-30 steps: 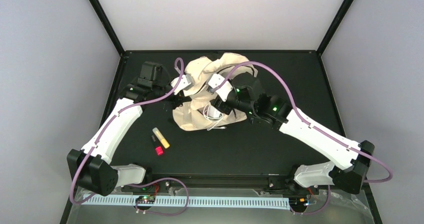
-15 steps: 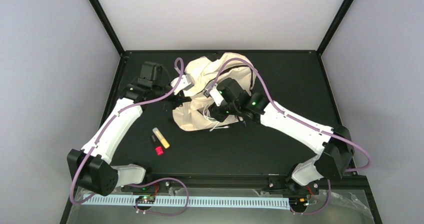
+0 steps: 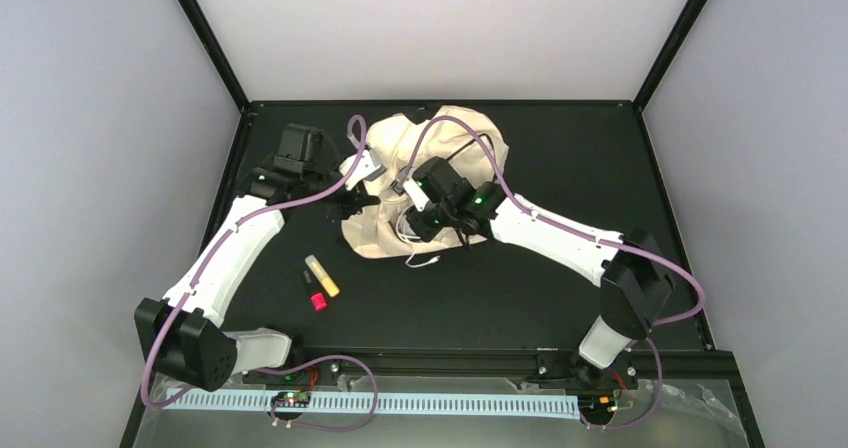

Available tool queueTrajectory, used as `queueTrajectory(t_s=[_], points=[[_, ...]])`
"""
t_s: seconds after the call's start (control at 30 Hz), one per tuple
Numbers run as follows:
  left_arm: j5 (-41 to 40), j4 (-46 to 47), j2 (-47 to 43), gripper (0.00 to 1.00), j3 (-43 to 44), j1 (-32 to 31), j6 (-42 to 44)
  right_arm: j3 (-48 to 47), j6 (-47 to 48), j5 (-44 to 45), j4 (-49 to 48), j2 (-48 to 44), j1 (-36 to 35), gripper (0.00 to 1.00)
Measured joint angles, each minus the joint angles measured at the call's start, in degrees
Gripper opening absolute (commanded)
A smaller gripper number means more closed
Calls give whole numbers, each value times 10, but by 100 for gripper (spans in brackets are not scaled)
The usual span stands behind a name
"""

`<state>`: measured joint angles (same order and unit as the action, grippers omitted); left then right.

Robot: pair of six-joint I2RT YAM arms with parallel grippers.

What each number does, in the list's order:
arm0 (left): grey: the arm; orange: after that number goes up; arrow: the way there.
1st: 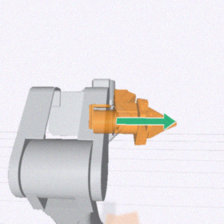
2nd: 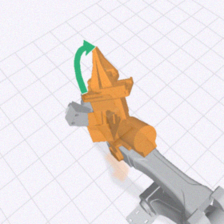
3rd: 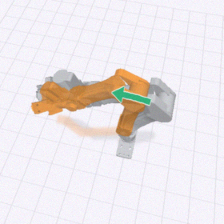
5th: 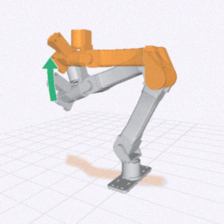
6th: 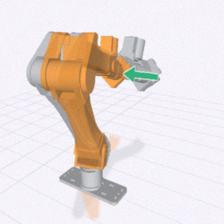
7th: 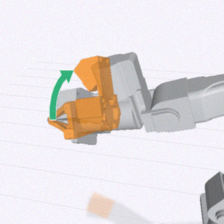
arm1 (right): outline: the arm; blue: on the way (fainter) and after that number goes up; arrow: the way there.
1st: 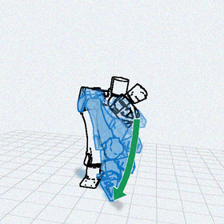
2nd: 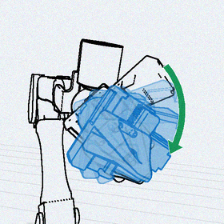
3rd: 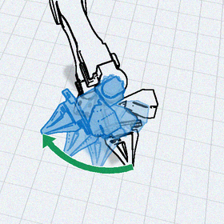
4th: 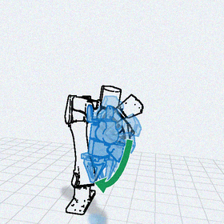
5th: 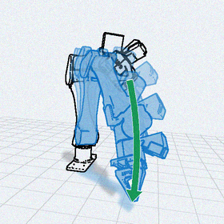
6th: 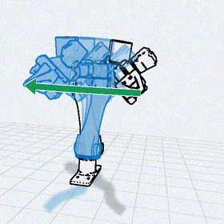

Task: Pack the student bag

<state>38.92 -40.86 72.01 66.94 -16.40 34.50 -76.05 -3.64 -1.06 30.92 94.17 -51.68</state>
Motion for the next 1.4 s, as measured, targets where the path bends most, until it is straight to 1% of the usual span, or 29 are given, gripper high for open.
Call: queueTrajectory(t_s=[0.07,0.2,0.27,0.4,0.5,0.6,0.77,0.9,0.97,1.0,1.13,1.2,1.27,1.33,1.4], points=[[1,-3,0,2,0,2,0,-7,5,7,0,11,-1,21],[9,-9,0,2,2,3,0,-9,14,34,-6,12,-6,22],[18,-11,0,2,4,3,0,4,29,42,-19,-2,-7,24],[36,-18,0,2,11,3,1,30,91,65,-38,-33,-5,27],[41,-24,0,2,12,3,2,33,132,73,-46,-31,-3,37],[41,-31,0,2,12,3,2,28,163,55,-46,-12,-3,47],[34,-39,0,2,12,3,3,-5,183,31,-23,23,-3,55],[42,-39,0,2,13,3,3,-1,179,16,6,-10,-2,60],[47,-38,0,2,14,3,3,-1,168,6,18,-41,-3,67],[48,-38,0,2,15,3,2,-1,158,2,19,-63,-4,69],[49,-37,0,2,15,3,2,42,100,-7,-18,-182,-17,68],[49,-36,0,2,15,3,2,95,54,-6,-59,-245,-26,66],[49,-36,0,2,15,3,2,171,-4,-3,-107,-296,-33,62],[49,-34,0,2,15,3,2,238,-54,0,-150,-317,-38,61],[49,-32,0,2,15,3,0,304,-96,6,-190,-313,-44,61]])
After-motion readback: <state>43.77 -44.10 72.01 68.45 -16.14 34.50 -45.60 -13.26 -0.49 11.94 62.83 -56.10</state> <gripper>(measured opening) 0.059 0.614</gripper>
